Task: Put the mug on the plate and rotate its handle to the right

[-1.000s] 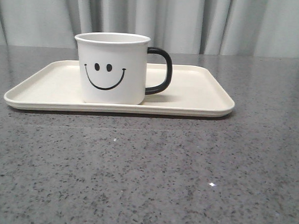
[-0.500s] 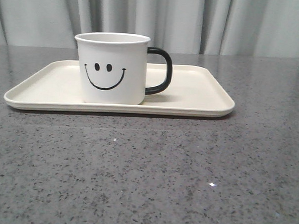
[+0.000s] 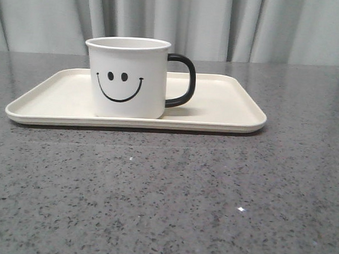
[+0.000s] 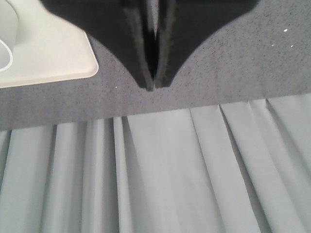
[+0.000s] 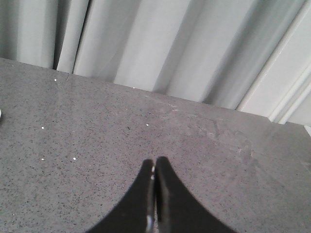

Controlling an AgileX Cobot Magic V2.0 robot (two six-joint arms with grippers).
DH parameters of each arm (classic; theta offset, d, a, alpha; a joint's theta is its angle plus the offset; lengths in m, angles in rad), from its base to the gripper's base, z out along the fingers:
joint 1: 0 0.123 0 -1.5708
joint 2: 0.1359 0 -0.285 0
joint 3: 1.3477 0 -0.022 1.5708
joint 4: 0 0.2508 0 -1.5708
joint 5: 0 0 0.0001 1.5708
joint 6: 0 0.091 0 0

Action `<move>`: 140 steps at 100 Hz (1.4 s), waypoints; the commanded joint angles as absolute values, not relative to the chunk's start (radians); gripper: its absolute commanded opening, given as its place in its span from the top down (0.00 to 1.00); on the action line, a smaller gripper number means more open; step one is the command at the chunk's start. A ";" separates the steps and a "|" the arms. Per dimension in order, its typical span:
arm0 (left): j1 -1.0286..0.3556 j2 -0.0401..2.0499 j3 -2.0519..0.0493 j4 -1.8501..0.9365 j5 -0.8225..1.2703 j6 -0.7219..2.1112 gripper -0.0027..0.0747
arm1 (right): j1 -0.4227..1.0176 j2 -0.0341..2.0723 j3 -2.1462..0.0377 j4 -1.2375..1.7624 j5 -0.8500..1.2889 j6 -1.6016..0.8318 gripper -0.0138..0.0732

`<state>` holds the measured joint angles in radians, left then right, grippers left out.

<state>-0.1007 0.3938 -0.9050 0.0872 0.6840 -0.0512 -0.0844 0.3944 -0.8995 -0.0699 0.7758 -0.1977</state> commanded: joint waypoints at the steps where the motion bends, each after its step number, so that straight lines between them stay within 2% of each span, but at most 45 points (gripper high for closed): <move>1: -0.096 0.315 -0.757 0.060 0.451 -0.048 0.99 | -0.082 0.401 -0.920 -0.089 0.703 -0.195 0.98; 17: -0.073 0.127 -0.465 0.000 0.257 -0.048 0.99 | -0.082 0.401 -0.920 -0.089 0.703 -0.195 0.98; 31: -0.049 0.011 -0.294 -0.018 0.156 -0.048 0.99 | -0.082 0.401 -0.920 -0.089 0.703 -0.195 0.98; 59: -0.039 -0.034 -0.136 -0.020 0.116 -0.048 0.99 | -0.082 0.401 -0.920 -0.089 0.702 -0.195 0.98; 80: -0.039 -0.034 -0.008 -0.020 -0.061 -0.048 0.99 | -0.082 0.401 -0.920 -0.089 0.702 -0.195 0.98; 140: -0.039 -0.034 0.010 0.025 -0.083 -0.034 0.99 | -0.082 0.401 -0.920 -0.089 0.700 -0.195 0.98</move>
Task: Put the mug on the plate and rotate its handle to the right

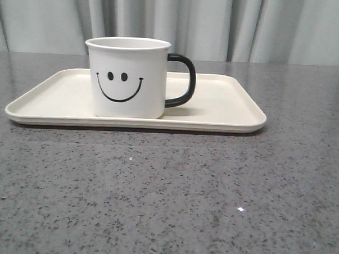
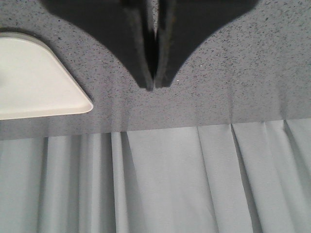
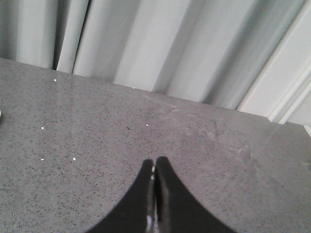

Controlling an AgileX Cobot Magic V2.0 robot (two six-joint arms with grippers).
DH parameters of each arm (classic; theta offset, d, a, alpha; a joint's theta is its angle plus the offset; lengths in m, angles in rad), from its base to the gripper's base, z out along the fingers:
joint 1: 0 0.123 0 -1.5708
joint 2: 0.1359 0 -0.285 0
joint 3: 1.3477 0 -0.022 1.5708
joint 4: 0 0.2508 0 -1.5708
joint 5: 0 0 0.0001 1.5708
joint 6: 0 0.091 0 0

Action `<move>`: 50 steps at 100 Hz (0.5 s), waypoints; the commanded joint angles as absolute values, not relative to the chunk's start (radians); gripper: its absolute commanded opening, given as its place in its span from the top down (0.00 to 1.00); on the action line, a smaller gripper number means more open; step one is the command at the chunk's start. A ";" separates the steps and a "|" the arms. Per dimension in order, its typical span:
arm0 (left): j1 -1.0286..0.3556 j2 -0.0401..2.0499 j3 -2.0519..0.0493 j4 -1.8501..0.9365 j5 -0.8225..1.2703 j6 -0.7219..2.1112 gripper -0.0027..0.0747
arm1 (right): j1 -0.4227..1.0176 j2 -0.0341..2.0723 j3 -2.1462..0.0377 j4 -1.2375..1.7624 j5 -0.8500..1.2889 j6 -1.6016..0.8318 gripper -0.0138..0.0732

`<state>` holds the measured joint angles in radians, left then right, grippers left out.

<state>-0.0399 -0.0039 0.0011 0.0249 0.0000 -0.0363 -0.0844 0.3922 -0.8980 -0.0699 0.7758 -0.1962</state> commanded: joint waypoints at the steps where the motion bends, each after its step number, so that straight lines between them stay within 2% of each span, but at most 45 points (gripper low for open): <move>1: -0.039 -0.034 0.010 0.025 -0.083 -0.034 0.99 | -0.082 0.401 -0.920 -0.089 0.700 -0.195 0.98; 50: -0.039 -0.034 0.010 0.025 -0.083 -0.034 0.99 | -0.082 0.401 -0.920 -0.089 0.700 -0.195 0.98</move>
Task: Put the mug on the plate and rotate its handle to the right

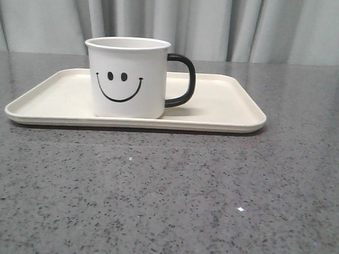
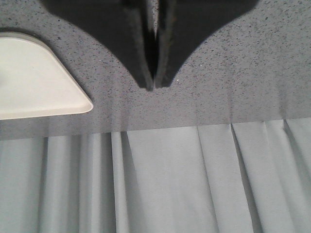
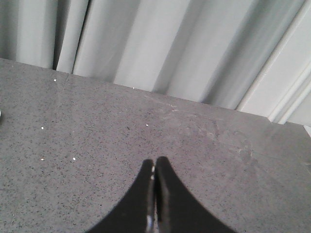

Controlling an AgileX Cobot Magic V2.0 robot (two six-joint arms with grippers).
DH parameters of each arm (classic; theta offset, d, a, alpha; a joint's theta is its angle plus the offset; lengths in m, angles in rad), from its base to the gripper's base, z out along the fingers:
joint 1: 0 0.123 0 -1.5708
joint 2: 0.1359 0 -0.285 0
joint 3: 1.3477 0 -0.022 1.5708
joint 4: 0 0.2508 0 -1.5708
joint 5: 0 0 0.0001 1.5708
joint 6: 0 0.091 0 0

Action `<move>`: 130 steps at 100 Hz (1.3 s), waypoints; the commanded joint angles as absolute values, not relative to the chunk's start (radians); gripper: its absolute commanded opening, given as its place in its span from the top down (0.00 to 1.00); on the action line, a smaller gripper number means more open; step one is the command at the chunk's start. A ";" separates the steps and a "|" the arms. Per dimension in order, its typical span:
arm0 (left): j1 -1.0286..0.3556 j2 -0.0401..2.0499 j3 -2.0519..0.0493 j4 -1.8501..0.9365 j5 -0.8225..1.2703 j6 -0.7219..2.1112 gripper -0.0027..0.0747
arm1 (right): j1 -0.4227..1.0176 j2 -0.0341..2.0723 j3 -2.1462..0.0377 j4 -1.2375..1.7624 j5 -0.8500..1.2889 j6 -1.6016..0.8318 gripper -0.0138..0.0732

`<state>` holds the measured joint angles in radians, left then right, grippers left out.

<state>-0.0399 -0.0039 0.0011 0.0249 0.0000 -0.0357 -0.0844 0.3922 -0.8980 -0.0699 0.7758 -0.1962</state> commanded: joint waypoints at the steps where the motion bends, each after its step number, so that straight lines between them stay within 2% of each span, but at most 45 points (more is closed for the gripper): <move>1: -0.039 -0.034 0.010 0.025 -0.083 -0.034 0.99 | -0.082 0.401 -0.920 -0.089 0.700 -0.195 0.98; 70: -0.039 -0.034 0.010 0.025 -0.083 -0.034 0.99 | -0.082 0.392 -0.920 -0.089 0.702 -0.195 0.98; 93: -0.039 -0.034 0.010 0.025 -0.083 -0.034 0.99 | 0.000 0.311 -0.902 -0.082 0.726 -0.195 0.98; 113: -0.039 -0.034 0.010 0.025 -0.083 -0.034 0.99 | 0.072 0.218 -0.713 0.016 0.656 -0.194 0.98; 130: -0.039 -0.034 0.010 0.025 -0.083 -0.034 0.99 | 0.088 0.138 -0.462 0.114 0.476 -0.194 0.98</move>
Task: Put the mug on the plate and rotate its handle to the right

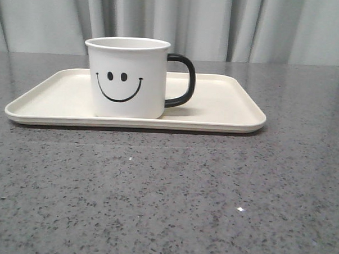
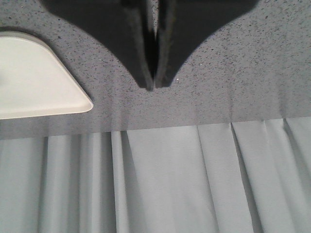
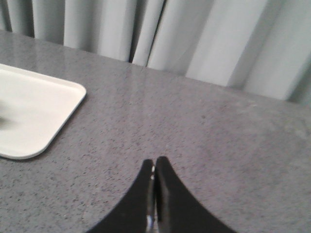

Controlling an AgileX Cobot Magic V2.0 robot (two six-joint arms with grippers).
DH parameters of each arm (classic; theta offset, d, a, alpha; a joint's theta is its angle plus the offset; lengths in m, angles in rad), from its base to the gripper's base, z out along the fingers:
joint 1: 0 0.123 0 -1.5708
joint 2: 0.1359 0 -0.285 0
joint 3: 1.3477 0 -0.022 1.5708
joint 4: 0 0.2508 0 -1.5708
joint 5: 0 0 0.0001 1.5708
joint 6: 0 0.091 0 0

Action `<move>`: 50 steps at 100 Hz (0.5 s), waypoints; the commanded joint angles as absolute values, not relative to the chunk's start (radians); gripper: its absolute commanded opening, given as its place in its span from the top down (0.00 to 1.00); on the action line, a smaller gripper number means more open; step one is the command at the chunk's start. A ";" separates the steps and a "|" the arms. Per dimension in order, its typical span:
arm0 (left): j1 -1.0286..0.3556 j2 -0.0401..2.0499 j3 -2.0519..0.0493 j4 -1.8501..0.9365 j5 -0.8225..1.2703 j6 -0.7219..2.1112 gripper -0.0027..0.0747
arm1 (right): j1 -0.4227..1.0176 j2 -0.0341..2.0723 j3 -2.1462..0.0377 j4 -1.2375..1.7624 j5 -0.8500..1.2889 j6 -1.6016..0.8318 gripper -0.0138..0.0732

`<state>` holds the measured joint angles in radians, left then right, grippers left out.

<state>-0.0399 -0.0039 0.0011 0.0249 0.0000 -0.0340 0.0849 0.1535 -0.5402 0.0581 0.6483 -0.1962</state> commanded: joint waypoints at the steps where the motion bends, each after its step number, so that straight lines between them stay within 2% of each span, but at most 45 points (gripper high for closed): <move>1: -0.039 -0.034 0.010 0.025 -0.083 -0.034 0.99 | 0.088 0.134 -0.452 0.121 0.467 -0.194 0.98; 26: -0.039 -0.034 0.010 0.025 -0.083 -0.034 0.99 | 0.088 0.018 -0.145 0.240 0.148 -0.194 0.98; 50: -0.039 -0.034 0.010 0.025 -0.083 -0.034 0.99 | 0.088 -0.031 -0.024 0.264 0.089 -0.194 0.98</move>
